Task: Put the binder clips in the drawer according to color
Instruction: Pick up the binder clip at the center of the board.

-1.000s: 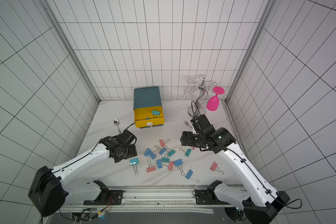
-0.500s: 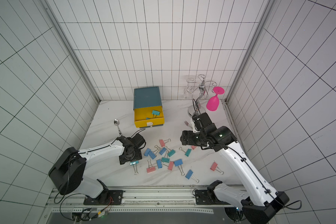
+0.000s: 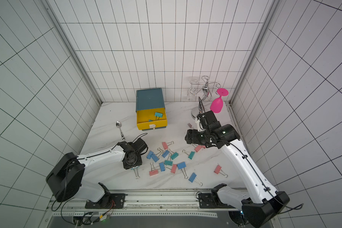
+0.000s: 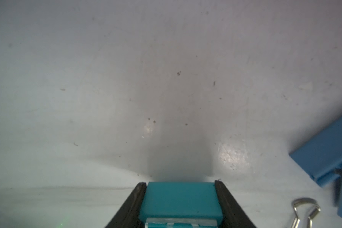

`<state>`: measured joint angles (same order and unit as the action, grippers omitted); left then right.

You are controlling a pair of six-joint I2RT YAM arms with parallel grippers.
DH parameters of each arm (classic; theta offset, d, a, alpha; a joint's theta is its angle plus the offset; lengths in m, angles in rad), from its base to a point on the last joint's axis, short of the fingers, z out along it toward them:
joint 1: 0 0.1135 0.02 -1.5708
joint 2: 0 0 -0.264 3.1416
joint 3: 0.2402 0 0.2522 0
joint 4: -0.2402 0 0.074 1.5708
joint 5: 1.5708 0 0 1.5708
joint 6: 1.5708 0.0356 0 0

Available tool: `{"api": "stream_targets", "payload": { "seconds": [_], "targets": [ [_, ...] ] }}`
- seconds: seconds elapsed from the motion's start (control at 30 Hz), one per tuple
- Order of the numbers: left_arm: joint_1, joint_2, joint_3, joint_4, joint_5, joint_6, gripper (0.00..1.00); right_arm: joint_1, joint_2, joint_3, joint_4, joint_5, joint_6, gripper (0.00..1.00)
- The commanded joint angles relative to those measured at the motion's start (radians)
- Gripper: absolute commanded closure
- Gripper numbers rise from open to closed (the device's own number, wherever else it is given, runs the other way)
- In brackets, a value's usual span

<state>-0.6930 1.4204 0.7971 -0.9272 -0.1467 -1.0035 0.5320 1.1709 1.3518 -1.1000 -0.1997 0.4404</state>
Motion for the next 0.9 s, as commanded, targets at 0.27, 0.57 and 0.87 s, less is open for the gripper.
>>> {"api": "stream_targets", "payload": {
  "seconds": [0.27,0.57,0.87],
  "targets": [
    [0.129,-0.294,0.388,-0.259,-0.058,0.133,0.64,-0.047,0.026,-0.016,0.052,-0.042,-0.02,0.18],
    [0.306,-0.034,0.831,-0.167,0.104,0.25,0.64,-0.065,0.086,0.017,0.086,-0.069,-0.003,0.2],
    [0.319,0.161,0.949,0.073,0.088,0.153,0.64,-0.071,0.093,0.036,0.085,-0.057,0.015,0.2]
  ]
}}
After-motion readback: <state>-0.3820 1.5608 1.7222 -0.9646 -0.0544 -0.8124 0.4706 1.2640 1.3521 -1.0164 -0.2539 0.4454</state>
